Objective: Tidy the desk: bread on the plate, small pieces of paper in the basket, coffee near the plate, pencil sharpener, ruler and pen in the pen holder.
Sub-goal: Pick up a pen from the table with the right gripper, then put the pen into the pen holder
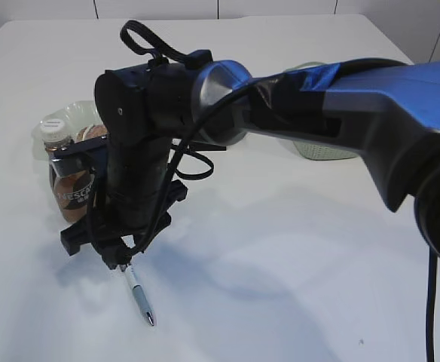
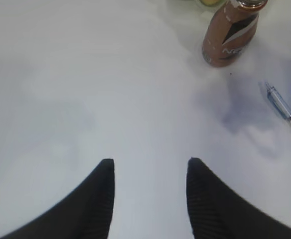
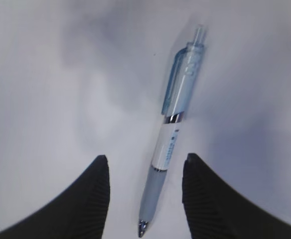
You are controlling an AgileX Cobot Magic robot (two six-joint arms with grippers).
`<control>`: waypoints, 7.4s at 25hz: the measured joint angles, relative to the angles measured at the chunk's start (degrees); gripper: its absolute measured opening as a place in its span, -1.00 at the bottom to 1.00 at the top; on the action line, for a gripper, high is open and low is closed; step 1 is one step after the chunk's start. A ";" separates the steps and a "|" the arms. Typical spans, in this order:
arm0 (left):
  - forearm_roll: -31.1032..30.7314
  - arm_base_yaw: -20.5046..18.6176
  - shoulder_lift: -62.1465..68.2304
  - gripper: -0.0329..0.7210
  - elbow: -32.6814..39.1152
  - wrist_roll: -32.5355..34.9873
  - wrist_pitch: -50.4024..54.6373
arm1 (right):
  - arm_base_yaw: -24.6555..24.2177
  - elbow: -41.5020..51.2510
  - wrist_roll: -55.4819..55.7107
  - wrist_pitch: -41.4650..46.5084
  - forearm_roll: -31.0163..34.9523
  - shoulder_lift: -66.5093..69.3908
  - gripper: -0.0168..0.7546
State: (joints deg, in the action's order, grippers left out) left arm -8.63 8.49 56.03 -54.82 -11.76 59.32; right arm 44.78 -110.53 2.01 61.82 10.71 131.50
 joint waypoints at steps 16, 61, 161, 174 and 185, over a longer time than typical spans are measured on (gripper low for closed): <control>0.00 0.00 0.00 -0.04 0.00 0.00 0.22 | 0.00 -0.56 0.52 -4.78 -2.65 4.00 0.04; -2.44 0.00 0.00 -0.04 0.00 0.00 -0.25 | 0.00 -1.64 0.65 0.18 -7.18 6.63 -0.66; -2.14 0.00 0.00 -0.09 0.00 0.00 -16.57 | -23.82 4.38 -2.01 -78.60 -16.87 4.81 -0.70; -1.28 0.00 0.00 -0.10 0.00 0.00 -17.31 | -24.16 4.25 -2.85 -79.06 -16.83 6.11 -0.70; -1.04 0.00 0.00 -0.10 0.00 0.00 -17.55 | -24.16 4.25 -4.02 -81.62 -16.83 7.87 -0.64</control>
State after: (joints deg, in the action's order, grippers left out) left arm -9.66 8.49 56.03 -54.82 -11.76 41.77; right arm 20.62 -106.28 -2.01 -19.80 -6.12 139.38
